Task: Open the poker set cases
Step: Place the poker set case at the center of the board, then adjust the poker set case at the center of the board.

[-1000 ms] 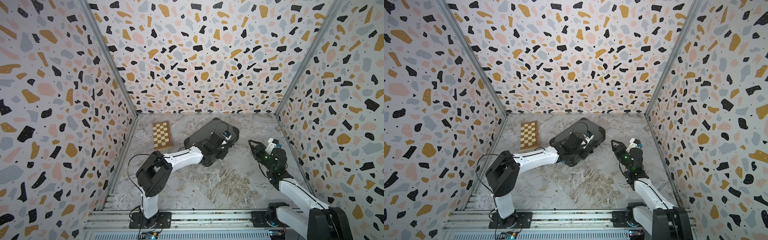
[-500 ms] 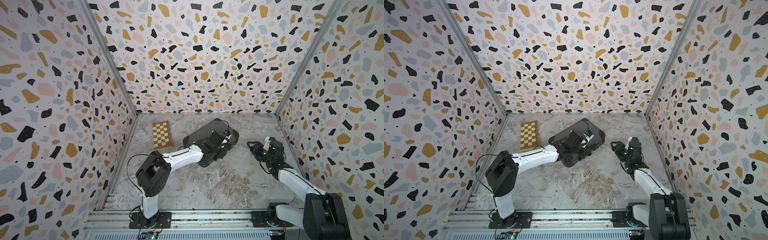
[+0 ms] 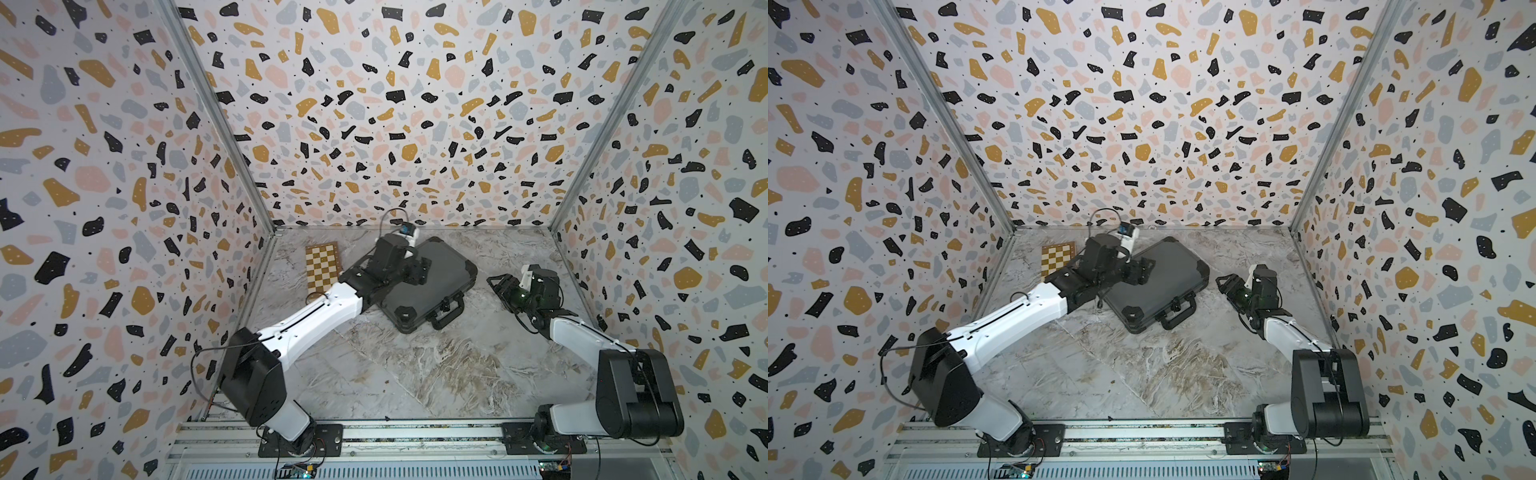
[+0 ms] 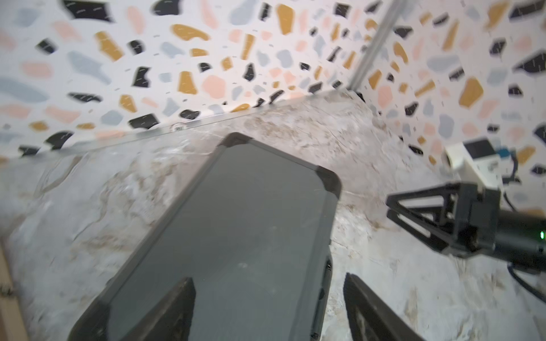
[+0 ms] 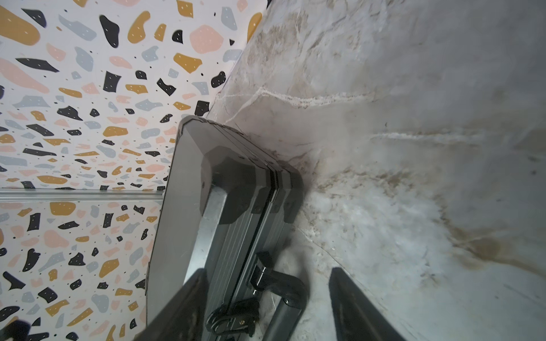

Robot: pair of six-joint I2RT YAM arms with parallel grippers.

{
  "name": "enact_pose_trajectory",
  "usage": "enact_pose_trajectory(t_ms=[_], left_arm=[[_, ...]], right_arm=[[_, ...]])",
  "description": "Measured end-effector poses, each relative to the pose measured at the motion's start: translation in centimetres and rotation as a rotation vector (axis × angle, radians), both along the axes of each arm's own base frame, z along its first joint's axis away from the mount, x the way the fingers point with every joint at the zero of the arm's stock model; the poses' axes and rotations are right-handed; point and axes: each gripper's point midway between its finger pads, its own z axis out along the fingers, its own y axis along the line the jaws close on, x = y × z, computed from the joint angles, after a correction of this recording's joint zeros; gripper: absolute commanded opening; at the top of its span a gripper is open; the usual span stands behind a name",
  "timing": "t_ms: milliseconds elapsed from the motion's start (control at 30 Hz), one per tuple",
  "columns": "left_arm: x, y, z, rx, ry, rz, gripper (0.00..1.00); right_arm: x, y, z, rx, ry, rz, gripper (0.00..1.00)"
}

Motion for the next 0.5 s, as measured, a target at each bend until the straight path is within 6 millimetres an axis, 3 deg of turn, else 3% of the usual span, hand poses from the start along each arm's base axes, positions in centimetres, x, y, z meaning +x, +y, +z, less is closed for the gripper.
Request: enact_pose_trajectory(t_ms=[133,200,267,333,500], left_arm=[[1.6,8.0,-4.7,-0.17,0.144,0.188,0.8],[1.5,10.3,-7.5,-0.236,0.218,0.25,0.8],[0.7,11.1,-9.6,-0.283,0.283,0.277,0.81],[0.1,11.0,-10.6,-0.325,0.325,0.274,0.82],[0.3,10.6,-10.0,-0.454,0.324,0.251,0.85]], right_arm=[[0.5,0.7,-1.3,0.025,0.01,0.036,0.8],[0.7,1.0,-1.9,0.03,0.016,0.052,0.85],[1.0,1.1,-2.4,0.028,0.028,0.062,0.88],[2.0,1.1,-2.3,0.021,0.022,0.07,0.89],[4.5,0.4,-1.3,0.077,-0.027,0.046,0.89]])
